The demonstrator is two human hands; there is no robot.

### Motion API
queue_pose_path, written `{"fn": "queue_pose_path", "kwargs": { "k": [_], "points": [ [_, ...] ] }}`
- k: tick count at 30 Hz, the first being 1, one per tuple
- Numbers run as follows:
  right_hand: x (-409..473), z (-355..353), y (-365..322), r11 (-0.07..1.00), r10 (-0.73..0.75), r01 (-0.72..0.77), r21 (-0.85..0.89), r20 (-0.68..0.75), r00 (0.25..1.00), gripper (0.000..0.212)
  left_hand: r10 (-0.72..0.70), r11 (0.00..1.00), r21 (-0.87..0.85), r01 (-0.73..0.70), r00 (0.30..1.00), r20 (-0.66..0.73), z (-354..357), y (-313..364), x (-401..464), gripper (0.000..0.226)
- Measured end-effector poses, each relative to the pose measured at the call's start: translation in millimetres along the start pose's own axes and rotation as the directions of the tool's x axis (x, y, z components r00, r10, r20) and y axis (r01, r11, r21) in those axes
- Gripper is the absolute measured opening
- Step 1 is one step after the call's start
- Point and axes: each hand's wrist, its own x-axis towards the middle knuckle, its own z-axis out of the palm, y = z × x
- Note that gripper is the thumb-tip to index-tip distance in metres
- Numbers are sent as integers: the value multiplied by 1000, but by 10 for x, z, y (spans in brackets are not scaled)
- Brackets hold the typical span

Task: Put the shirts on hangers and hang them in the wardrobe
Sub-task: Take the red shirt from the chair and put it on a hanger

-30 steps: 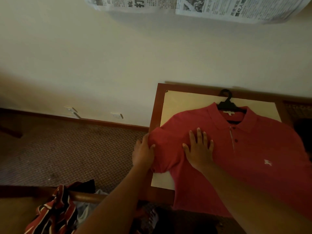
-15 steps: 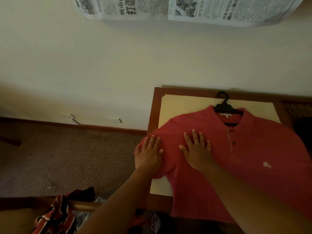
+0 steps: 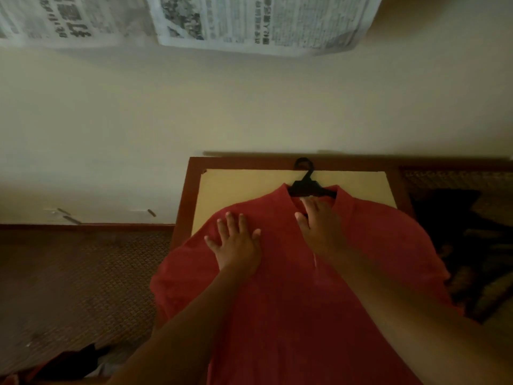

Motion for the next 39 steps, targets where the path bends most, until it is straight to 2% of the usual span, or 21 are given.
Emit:
{"fn": "queue_pose_path", "kwargs": {
  "k": [2,5,8,11,14,17,20,23,25,28,30,33,36,39],
  "points": [
    [218,-87,218,998,13,-12,-66,25,1000,49,89,996,29,-88,995,-49,43,332,82,64],
    [605,-213,445,977,-38,56,-207,92,995,55,191,980,76,-185,978,-79,164,728,232,63],
    [942,-285,546,934,-129,206,-290,262,956,67,159,982,108,-151,985,-68,341,853,356,63],
    [1169,-310,581,880,-233,373,-295,415,879,66,131,983,148,-114,985,-114,491,791,389,68],
    [1327,-424,621,815,-273,466,-344,482,832,62,124,986,130,-103,978,-170,543,773,392,69],
    [1424,-555,655,763,-256,481,-431,483,837,57,97,988,135,-77,983,-153,528,795,384,72],
    [1387,-564,673,821,-249,433,-373,449,858,52,96,987,143,-76,986,-140,506,801,383,78],
    [1224,-542,807,946,-229,282,-159,285,931,49,92,995,40,-87,984,-153,422,816,423,82],
    [1100,-545,941,991,-100,119,-65,235,967,50,92,996,-6,-95,977,-193,312,812,514,76],
    [955,-528,1083,994,111,-107,-31,297,949,45,87,996,20,-85,980,-179,134,808,747,56],
    [894,-521,1110,987,133,-156,47,318,939,33,108,991,98,-94,982,-155,15,833,871,49],
    [849,-541,1073,984,126,-159,78,323,938,29,149,980,154,-129,981,-124,-97,859,955,40],
    [827,-548,1008,978,174,-201,48,326,929,18,159,982,111,-151,985,-71,-170,834,956,37],
    [788,-598,950,966,220,-252,61,320,921,10,195,981,-9,-195,981,0,-255,777,905,35]
  ]
}}
